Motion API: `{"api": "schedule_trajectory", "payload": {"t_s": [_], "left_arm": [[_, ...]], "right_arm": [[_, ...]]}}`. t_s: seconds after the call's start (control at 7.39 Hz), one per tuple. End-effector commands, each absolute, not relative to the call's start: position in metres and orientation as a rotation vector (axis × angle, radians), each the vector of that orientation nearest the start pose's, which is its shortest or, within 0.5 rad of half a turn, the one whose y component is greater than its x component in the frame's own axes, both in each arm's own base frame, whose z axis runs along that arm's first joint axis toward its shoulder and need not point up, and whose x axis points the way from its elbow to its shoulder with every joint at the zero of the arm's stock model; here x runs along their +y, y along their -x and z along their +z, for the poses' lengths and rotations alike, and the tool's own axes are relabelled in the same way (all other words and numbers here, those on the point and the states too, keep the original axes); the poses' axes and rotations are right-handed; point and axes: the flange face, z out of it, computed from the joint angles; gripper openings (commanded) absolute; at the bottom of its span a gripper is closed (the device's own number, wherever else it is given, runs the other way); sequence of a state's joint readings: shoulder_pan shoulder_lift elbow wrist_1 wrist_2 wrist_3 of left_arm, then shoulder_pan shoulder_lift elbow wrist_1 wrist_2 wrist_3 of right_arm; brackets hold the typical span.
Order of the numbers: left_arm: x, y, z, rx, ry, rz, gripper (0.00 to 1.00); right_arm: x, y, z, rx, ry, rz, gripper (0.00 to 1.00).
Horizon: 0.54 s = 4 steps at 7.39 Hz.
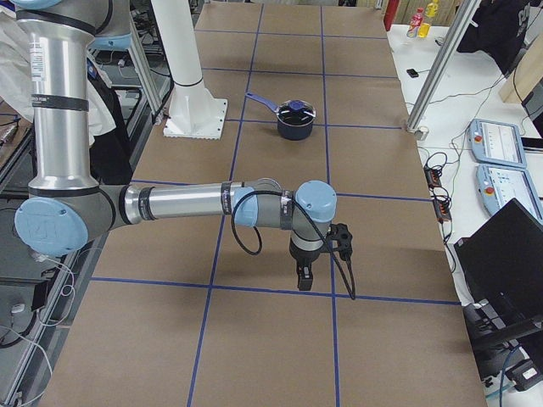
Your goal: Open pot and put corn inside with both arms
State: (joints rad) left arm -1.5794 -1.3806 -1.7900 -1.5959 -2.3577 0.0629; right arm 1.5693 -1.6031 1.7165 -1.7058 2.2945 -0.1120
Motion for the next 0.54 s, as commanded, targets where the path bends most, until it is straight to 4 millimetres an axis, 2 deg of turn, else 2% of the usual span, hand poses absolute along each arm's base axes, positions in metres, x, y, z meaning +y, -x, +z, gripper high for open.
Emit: {"api": "schedule_trajectory", "payload": {"t_s": [0.0, 0.41], "left_arm": [[-0.4159, 0.0654, 0.6253, 0.792, -0.093, 0.078, 0.98], [-0.4194, 0.066, 0.6155, 0.792, -0.131, 0.087, 0.98]], "right_arm": [[-0.4749, -0.0667, 0.619, -0.723, -0.019, -0.096, 1.0], [-0.4771, -0.0651, 0.6093, -0.723, -0.054, -0.115, 1.0]]}}
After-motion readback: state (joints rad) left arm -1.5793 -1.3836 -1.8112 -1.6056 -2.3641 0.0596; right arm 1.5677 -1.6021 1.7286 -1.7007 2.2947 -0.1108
